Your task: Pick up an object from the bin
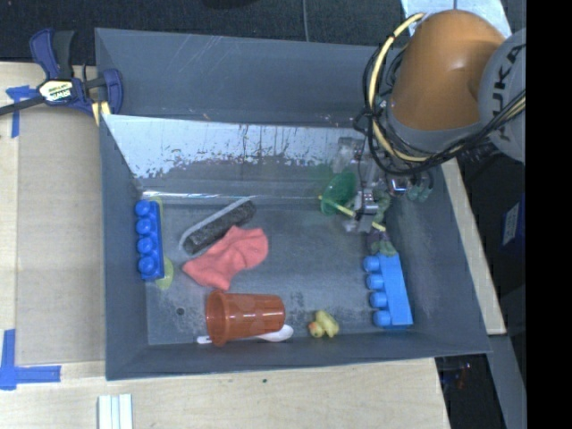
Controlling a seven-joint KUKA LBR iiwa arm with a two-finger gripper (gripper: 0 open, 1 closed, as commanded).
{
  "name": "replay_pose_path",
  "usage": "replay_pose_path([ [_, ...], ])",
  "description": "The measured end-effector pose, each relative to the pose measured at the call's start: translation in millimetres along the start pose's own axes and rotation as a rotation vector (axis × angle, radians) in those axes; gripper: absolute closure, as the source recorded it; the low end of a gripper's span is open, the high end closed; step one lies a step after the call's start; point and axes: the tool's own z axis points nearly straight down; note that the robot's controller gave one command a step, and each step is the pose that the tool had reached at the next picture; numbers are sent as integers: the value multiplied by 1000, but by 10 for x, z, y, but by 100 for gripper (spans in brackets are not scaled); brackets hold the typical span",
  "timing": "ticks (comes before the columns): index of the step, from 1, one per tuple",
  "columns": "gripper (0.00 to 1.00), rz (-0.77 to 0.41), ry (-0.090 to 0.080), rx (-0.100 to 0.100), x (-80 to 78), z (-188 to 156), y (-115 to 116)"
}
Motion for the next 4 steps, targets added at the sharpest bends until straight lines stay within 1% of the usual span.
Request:
replay_pose_path([
  [1, 0, -1, -9, 1, -16, -51, 0],
  [2, 0, 2, -16, 1, -15, 501, 308],
  [3, 0, -75, -7, 2, 77, 679, 565],
  [4, 0, -19, -14, 0, 46, 690, 931],
])
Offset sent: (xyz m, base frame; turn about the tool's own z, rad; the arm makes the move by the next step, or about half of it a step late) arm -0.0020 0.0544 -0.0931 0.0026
